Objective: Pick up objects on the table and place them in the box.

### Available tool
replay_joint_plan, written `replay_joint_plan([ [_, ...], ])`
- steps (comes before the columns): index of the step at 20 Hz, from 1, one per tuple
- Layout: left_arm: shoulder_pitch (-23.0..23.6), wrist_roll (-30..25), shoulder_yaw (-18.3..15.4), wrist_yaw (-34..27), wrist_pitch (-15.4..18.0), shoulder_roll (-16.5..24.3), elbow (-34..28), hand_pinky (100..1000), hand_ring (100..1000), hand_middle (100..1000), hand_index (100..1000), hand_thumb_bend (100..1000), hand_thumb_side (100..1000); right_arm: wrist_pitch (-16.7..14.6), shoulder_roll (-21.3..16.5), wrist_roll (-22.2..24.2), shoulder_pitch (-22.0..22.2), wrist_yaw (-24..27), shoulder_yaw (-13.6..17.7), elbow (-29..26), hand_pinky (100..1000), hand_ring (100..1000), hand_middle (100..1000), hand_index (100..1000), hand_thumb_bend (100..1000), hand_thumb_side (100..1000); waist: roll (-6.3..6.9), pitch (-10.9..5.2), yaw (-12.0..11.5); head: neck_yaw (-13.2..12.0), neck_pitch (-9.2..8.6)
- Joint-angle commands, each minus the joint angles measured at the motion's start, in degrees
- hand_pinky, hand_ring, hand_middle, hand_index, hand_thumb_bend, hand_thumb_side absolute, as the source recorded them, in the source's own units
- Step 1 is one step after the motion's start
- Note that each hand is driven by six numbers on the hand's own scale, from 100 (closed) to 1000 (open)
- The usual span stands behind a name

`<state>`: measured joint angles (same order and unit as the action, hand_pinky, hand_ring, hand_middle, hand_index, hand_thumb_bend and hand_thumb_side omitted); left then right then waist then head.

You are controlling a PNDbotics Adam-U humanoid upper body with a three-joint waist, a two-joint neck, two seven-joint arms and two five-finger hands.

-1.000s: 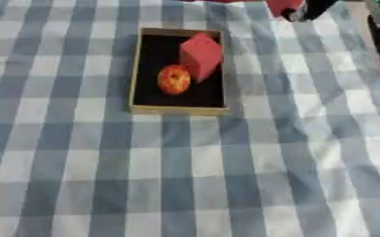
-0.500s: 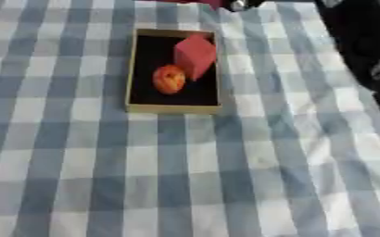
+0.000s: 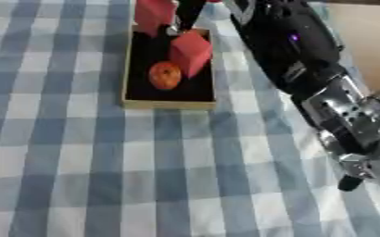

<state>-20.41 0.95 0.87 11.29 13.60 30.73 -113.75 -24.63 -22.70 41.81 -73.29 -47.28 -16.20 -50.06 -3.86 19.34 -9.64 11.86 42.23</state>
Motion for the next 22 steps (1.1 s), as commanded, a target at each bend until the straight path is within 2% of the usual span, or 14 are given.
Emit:
replay_joint_plan([
  [1,-0.92,-0.26,-0.27,-0.38,0.06,0.52,-0.84,733,803,686,632,100,538,-2.95,0.37,2.50,-1.41,-1.44,1.00,0.92,562,718,692,668,100,280,0.20,-1.68,-0.29,0.33,0.10],
  [7,-1.00,-0.43,-0.25,-0.57,0.04,0.33,-0.84,733,804,687,632,100,538,-3.04,1.17,0.87,-1.41,-4.07,1.90,2.69,579,724,695,667,100,289,0.10,-1.78,-0.62,0.52,-0.20],
  [12,-0.87,-0.59,-0.21,-0.57,-0.07,-0.09,-0.84,733,804,687,630,100,539,-0.93,2.42,-1.22,-1.51,-7.97,3.57,5.56,590,735,703,678,100,292,0.03,-1.67,-0.99,0.94,-0.50],
  [18,-0.84,-0.68,-0.18,-0.52,-0.21,-0.29,-0.84,733,804,687,629,100,539,-4.06,3.54,0.80,-1.78,-11.26,3.95,7.41,674,835,824,808,100,356,-0.03,-1.58,-1.02,1.16,-0.40],
  [21,-0.79,-0.72,-0.16,-0.49,-0.26,-0.36,-0.84,733,804,674,629,100,539,-5.63,3.78,2.32,-1.93,-12.54,4.10,7.76,771,908,905,899,100,391,-0.04,-1.59,-1.01,1.25,-0.34],
  [22,-0.79,-0.72,-0.16,-0.49,-0.26,-0.37,-0.84,733,804,674,630,100,539,-6.07,3.87,2.83,-1.98,-12.90,4.15,7.89,777,912,908,902,100,402,-0.04,-1.59,-1.00,1.30,-0.34],
])
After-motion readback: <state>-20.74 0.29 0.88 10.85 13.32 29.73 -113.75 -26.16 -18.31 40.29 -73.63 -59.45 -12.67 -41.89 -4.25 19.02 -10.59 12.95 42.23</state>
